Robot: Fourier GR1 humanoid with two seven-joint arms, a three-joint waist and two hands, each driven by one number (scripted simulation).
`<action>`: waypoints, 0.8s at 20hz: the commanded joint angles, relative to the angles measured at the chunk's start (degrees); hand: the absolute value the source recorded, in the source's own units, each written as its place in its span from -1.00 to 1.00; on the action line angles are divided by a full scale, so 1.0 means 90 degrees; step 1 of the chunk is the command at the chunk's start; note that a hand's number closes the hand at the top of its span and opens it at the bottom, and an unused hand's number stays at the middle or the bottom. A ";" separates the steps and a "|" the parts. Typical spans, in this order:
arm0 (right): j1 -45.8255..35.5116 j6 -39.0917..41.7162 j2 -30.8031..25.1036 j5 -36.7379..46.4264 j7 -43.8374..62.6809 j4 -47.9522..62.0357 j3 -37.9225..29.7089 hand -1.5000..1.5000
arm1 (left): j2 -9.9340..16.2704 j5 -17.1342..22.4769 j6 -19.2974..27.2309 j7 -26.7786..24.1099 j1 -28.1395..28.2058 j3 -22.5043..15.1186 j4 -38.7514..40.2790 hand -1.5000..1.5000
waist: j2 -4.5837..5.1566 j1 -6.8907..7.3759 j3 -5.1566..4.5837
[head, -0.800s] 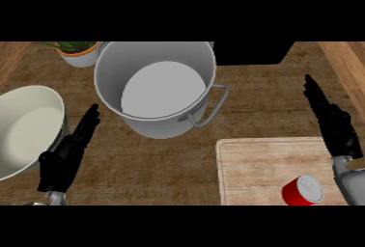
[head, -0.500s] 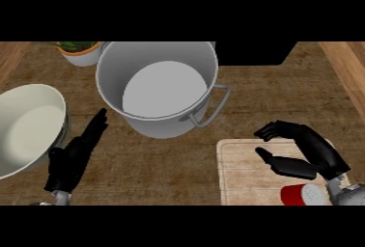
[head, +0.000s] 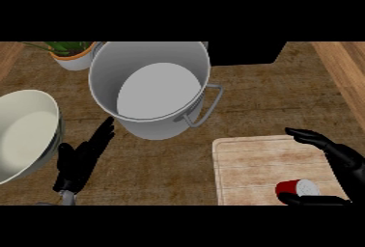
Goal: Pick the can from the cutting board and place it in the pot
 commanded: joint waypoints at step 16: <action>0.0274 0.1473 -0.2327 -0.2079 0.4304 -0.1550 -0.0889 -1.00 | -0.0159 -0.0084 -0.0526 -0.0012 -0.0890 0.0206 0.0819 0.00 | 0.0075 0.0458 -0.0013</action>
